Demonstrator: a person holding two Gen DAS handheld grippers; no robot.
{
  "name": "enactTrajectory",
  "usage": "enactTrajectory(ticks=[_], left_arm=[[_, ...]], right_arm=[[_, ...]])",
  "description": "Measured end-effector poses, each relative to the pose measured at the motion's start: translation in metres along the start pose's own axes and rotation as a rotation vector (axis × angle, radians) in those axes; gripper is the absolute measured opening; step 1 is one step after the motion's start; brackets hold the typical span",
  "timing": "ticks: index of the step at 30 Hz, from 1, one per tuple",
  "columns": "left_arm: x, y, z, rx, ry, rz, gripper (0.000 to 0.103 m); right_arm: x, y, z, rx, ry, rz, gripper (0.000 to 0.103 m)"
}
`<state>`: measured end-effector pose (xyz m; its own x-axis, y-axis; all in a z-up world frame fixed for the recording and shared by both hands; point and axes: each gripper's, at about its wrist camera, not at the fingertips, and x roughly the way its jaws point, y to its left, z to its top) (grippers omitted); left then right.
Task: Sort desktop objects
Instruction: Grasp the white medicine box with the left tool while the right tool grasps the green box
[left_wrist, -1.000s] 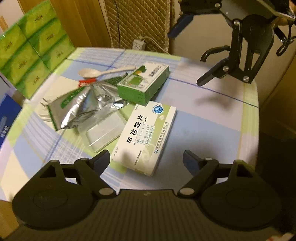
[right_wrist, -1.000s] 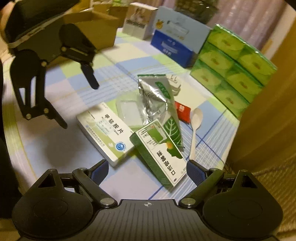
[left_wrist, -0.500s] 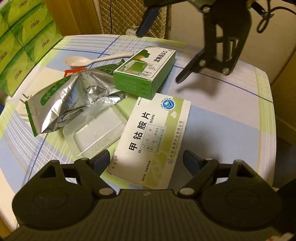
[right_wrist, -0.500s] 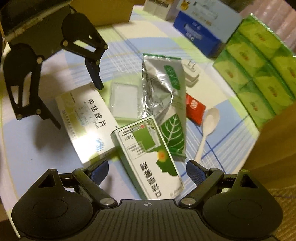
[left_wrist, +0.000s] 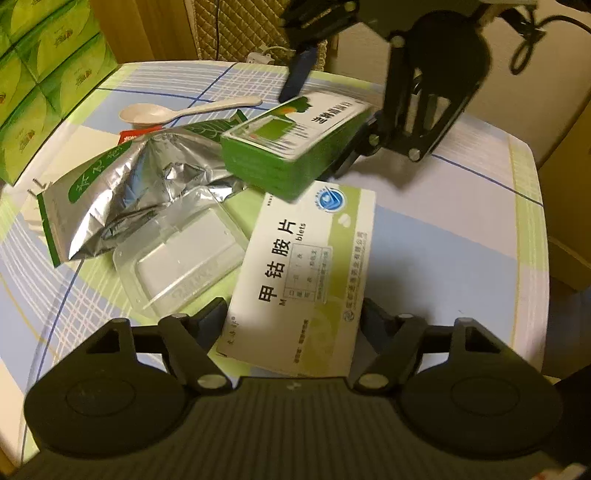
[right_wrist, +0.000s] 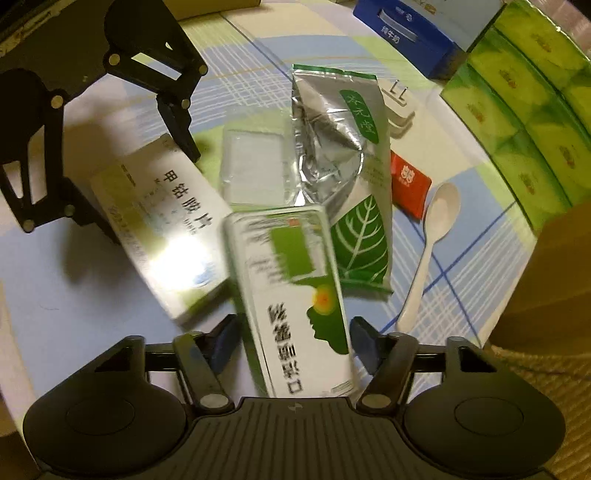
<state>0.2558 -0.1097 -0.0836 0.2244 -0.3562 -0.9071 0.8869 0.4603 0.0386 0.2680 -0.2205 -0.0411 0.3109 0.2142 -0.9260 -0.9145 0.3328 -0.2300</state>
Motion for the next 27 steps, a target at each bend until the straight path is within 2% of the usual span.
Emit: enactTrajectory(ticks=[6,10,14,16,19,23,25,27], left_arm=[[-0.013,-0.018,-0.021,-0.092,0.055,0.058,0.068],[-0.029,-0.026,-0.052,-0.233,0.063,0.102,0.068],[-0.046,-0.035,-0.084,-0.342,0.066,0.178,0.068],[-0.053,-0.034,-0.096,-0.417,0.058,0.226,0.068],[-0.059,-0.027,-0.11,-0.555,0.014,0.247,0.068],[-0.063,-0.026,-0.113,-0.6,-0.046,0.247,0.068],[-0.064,-0.026,-0.116,-0.604,-0.072,0.245,0.068],[-0.063,-0.023,-0.117,-0.607,-0.095,0.238,0.068]], right_arm=[[-0.015,0.024,-0.01,0.196,0.027,-0.002,0.059],[-0.025,0.034,-0.02,0.428,0.032,0.01,0.059],[-0.033,0.046,-0.016,0.574,0.012,0.034,0.059],[-0.033,0.052,-0.011,0.623,-0.002,0.04,0.059],[-0.026,0.061,0.0,0.657,-0.025,0.06,0.06],[-0.024,0.075,0.008,0.632,-0.063,0.041,0.062],[-0.024,0.077,0.004,0.648,-0.083,0.033,0.074],[-0.024,0.078,-0.001,0.676,-0.104,0.019,0.076]])
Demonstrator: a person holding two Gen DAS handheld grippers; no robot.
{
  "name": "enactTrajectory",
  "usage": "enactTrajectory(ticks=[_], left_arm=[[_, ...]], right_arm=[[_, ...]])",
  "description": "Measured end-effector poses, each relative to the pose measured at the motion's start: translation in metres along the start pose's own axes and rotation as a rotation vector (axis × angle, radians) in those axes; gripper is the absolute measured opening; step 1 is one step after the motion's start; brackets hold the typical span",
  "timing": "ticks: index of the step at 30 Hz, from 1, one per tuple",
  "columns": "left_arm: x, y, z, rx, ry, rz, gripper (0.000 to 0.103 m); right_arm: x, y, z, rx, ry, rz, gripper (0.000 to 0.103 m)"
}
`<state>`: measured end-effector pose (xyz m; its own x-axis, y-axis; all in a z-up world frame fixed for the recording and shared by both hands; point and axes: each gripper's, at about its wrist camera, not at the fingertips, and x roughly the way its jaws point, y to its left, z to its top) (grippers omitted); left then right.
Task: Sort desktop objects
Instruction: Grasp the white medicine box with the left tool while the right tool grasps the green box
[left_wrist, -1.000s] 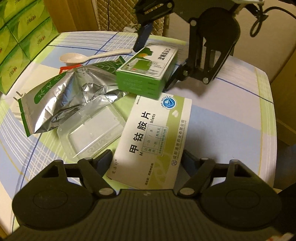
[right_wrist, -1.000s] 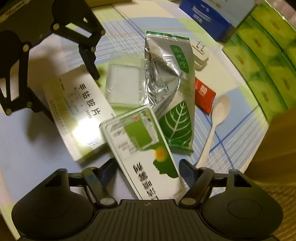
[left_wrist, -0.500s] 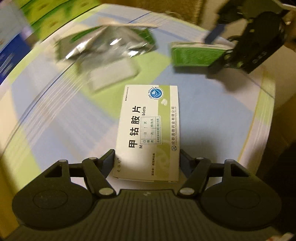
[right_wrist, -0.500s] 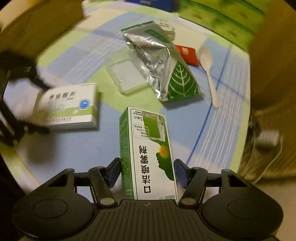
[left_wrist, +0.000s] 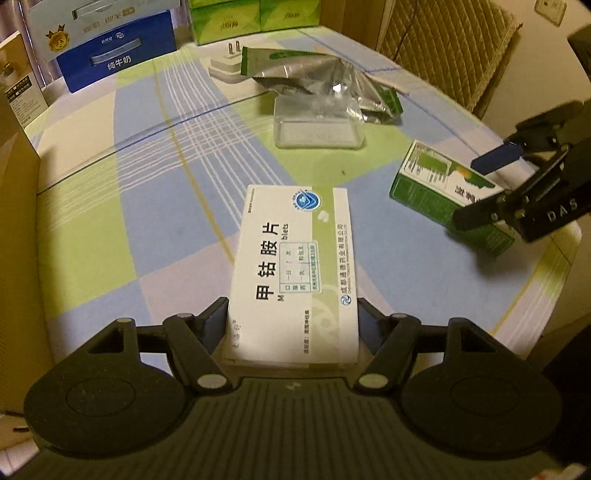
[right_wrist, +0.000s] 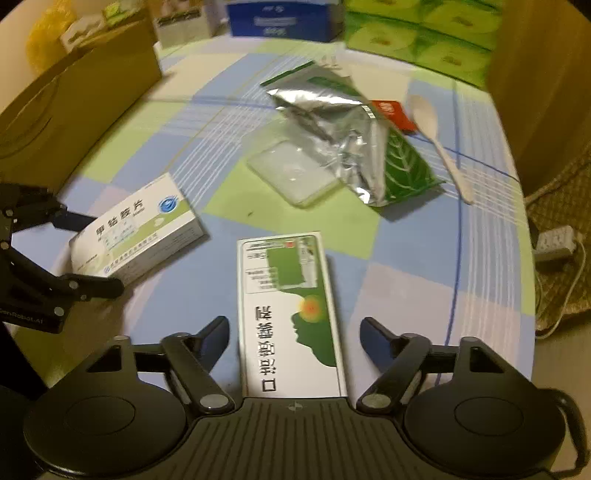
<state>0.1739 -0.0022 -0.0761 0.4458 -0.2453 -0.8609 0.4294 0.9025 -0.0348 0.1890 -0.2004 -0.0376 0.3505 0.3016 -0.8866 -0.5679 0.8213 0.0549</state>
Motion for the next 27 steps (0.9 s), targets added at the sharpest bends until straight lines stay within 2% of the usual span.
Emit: enactTrajectory(ticks=[4,8,10,13,21,27], left_arm=[[0.008,0.001,0.0,-0.003,-0.026,-0.004,0.068],[0.012,0.001,0.004,0.001,-0.048,-0.008,0.068],[0.015,0.002,0.008,-0.004,-0.055,-0.011,0.068],[0.017,0.002,0.011,-0.007,-0.065,-0.012,0.068],[0.018,0.002,0.015,0.001,-0.065,-0.012,0.067],[0.001,-0.003,0.015,0.006,-0.105,0.003,0.067]], right_arm=[[0.0,-0.002,-0.006,0.03,-0.033,-0.006,0.076],[0.004,0.004,-0.007,-0.003,-0.054,-0.022,0.075],[0.006,0.008,-0.006,-0.034,-0.061,-0.038,0.065],[0.008,0.01,-0.005,-0.044,-0.07,-0.034,0.054],[0.007,0.009,-0.006,-0.001,-0.082,-0.043,0.053],[-0.012,0.008,-0.005,0.045,-0.12,-0.036,0.053]])
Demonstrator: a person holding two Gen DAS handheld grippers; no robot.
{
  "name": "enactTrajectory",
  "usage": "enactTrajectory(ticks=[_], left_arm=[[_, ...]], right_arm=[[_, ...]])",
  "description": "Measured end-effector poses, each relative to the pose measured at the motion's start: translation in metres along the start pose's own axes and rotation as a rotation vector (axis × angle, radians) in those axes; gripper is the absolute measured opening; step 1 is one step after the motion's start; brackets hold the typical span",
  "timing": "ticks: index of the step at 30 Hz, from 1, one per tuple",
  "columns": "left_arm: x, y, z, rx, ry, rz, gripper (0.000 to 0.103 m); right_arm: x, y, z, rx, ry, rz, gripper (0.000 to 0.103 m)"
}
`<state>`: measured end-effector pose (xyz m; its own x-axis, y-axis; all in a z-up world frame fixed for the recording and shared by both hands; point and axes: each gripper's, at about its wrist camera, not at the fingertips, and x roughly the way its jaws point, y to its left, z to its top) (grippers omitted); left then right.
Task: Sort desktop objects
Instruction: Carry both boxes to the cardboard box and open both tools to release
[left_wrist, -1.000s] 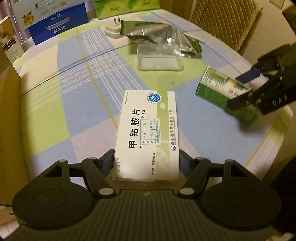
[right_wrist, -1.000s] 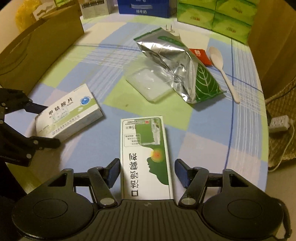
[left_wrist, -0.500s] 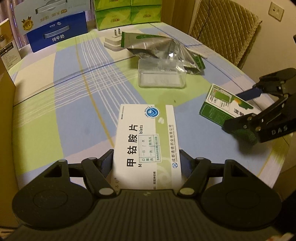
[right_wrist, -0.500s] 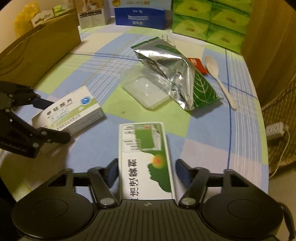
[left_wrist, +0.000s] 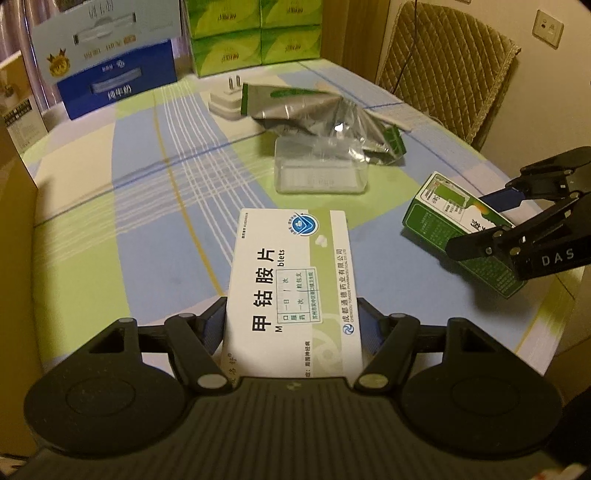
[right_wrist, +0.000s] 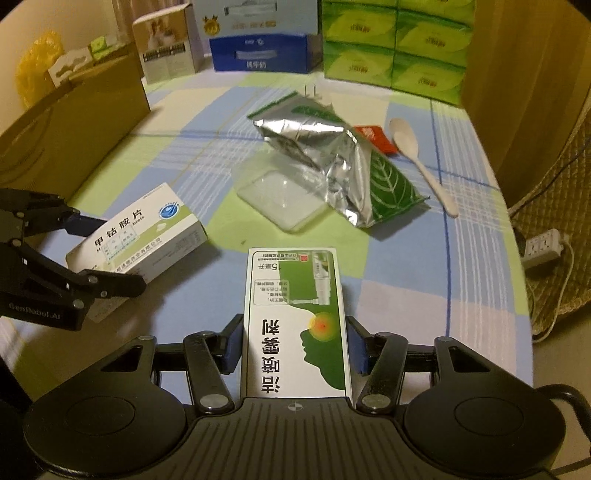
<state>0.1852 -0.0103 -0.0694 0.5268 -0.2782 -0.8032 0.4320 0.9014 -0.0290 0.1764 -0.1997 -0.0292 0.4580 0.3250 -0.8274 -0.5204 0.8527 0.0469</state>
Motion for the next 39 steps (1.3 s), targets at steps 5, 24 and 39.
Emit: enactTrajectory(ticks=[5,24,39], left_arm=[[-0.023,0.0,0.01,0.006,-0.035,0.013,0.067],[-0.18,0.094,0.015,-0.101,-0.165,0.249,0.067],[-0.239,0.224,-0.049,-0.242,-0.138,0.416,0.067]], right_arm=[[-0.021,0.002,0.012,0.032,-0.042,0.016,0.053],[-0.075,0.139,0.124,-0.061,-0.238,0.195,0.053],[-0.024,0.292,0.184,-0.139,-0.203,0.373,0.053]])
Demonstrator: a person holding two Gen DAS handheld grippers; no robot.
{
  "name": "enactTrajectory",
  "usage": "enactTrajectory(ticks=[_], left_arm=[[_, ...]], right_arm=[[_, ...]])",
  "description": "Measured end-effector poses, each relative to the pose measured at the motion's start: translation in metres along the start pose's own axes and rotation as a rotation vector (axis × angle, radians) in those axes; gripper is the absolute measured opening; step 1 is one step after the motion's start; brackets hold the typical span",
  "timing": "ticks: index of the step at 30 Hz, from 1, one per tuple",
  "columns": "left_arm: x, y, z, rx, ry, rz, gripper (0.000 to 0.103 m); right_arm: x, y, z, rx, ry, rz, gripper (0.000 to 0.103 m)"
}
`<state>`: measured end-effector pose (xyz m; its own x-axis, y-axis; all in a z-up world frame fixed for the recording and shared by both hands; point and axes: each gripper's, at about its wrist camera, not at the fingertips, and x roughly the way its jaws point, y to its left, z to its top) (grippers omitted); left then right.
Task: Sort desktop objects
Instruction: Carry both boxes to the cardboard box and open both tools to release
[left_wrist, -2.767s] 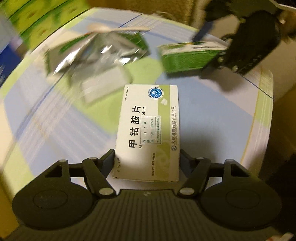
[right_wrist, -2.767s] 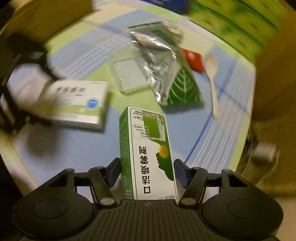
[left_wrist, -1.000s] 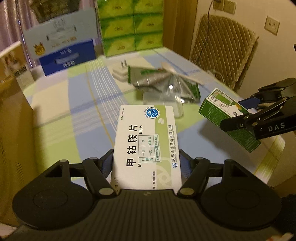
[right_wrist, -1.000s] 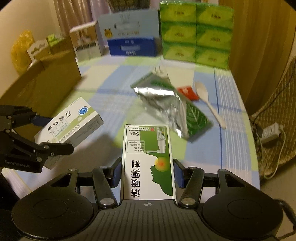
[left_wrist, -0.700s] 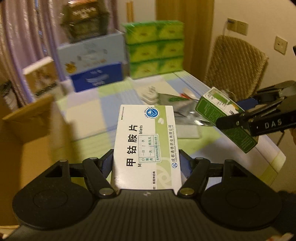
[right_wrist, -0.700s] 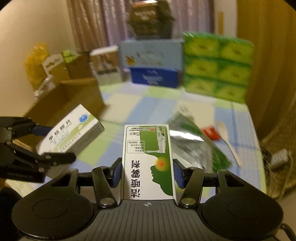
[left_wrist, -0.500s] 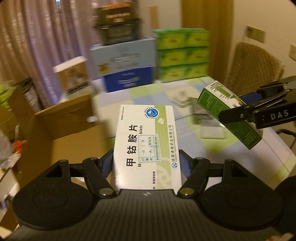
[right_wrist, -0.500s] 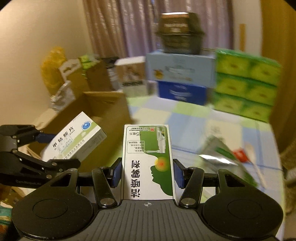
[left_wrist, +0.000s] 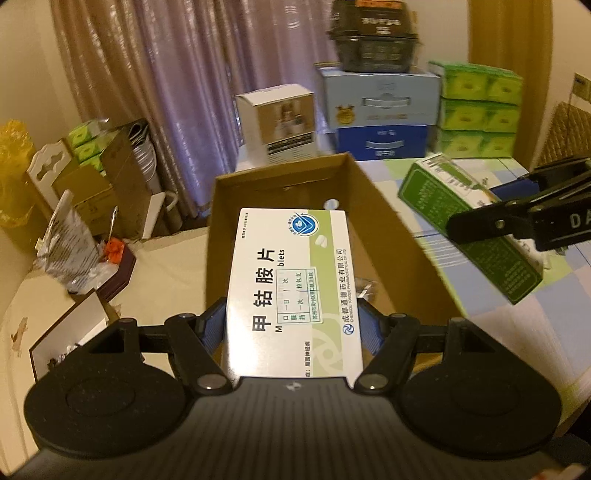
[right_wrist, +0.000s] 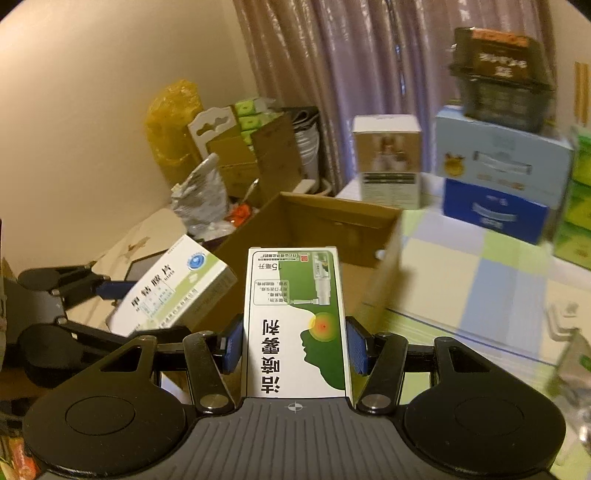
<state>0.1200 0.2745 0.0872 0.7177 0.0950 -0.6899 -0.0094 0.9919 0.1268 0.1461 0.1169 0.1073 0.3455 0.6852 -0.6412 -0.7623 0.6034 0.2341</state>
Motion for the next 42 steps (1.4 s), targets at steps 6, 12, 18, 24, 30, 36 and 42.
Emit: enactTrajectory(ticks=[6,12,18,24,30,36,42], left_arm=[[0.017,0.024,-0.007,-0.055,0.01,-0.025,0.067],[0.038,0.033,-0.013,-0.093,0.022,-0.042,0.067],[0.048,0.038,-0.017,-0.112,0.023,-0.038,0.067],[0.044,0.036,-0.023,-0.094,0.011,-0.011,0.067],[0.038,0.035,-0.025,-0.084,0.007,0.002,0.068],[0.032,0.033,-0.026,-0.084,0.007,-0.001,0.068],[0.023,0.017,-0.023,-0.063,0.001,-0.011,0.068]], right_arm=[[0.038,0.003,0.007,0.05,0.026,0.015,0.053],[0.06,-0.003,0.0,0.067,0.051,0.006,0.053],[0.07,-0.007,-0.002,0.077,0.06,0.011,0.053],[0.073,-0.004,-0.004,0.083,0.063,0.016,0.053],[0.063,-0.006,-0.001,0.101,0.011,0.036,0.067],[0.043,-0.017,-0.002,0.109,-0.012,0.01,0.068],[0.018,-0.033,-0.012,0.125,-0.023,-0.016,0.069]])
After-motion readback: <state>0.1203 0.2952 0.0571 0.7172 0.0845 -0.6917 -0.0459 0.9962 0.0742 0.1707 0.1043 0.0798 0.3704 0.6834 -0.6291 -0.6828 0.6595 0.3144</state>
